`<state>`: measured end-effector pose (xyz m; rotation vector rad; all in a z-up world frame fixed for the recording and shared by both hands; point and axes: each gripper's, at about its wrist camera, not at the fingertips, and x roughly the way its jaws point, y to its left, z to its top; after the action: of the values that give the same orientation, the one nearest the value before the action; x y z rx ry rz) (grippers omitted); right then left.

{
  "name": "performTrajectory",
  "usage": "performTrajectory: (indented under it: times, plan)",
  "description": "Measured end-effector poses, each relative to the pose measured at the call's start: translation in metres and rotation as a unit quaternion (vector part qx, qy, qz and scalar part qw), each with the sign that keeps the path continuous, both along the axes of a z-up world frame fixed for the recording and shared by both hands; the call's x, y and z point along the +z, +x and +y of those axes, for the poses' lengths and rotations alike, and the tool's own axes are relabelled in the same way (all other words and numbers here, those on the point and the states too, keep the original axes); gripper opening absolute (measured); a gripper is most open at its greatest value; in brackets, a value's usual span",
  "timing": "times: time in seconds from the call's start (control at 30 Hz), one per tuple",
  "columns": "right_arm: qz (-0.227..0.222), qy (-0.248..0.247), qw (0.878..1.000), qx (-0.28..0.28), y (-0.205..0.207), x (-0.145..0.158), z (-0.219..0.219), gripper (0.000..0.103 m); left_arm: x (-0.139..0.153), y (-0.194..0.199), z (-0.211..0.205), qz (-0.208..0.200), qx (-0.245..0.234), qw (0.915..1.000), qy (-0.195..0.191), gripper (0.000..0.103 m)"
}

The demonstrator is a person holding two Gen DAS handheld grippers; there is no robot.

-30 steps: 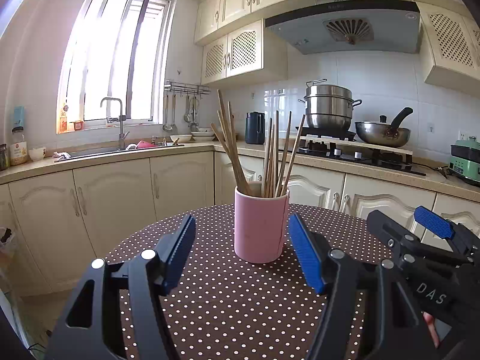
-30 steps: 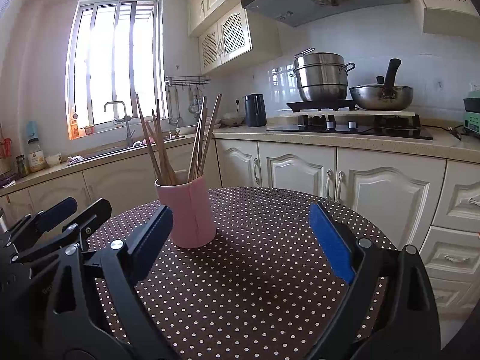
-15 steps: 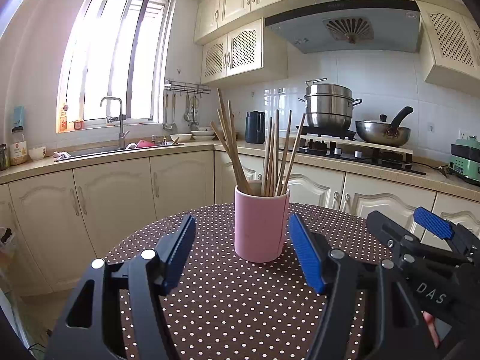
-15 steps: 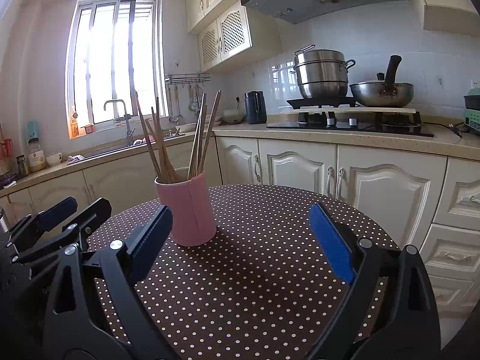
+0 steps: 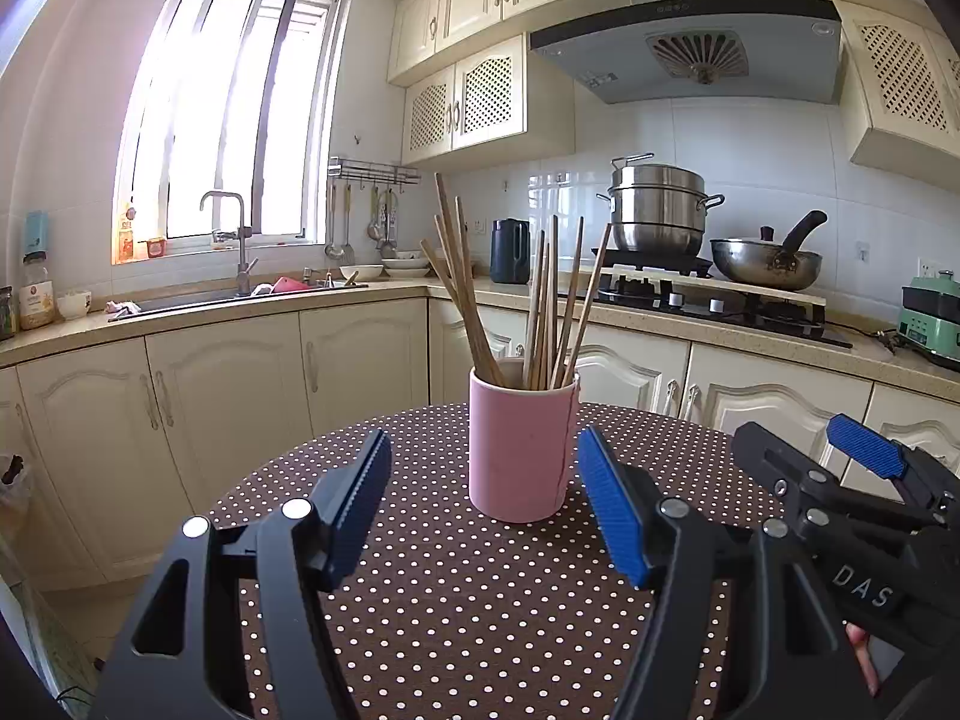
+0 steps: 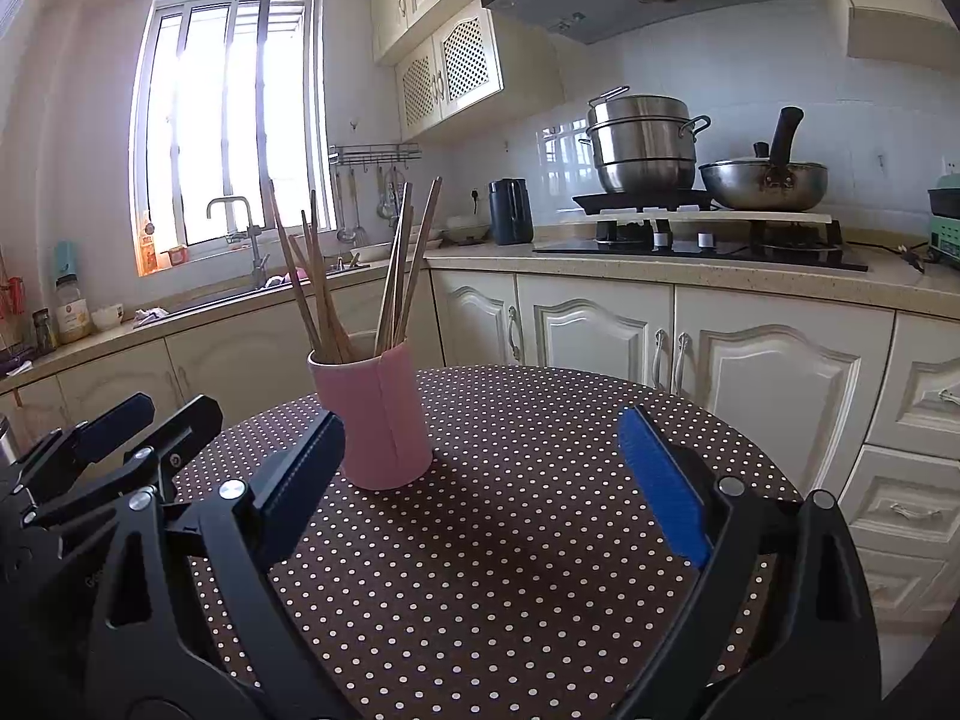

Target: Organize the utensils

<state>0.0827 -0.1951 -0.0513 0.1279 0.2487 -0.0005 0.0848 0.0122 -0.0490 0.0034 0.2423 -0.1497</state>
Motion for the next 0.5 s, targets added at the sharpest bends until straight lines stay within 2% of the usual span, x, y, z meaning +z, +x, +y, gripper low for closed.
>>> performTrajectory:
  times: [0.5]
  plan:
    - [0.003,0.001,1.0,0.001,-0.0002,-0.0008,-0.0008,0.091,-0.0002,0.0008,-0.0004,0.002,0.0,1.0,0.0,0.064]
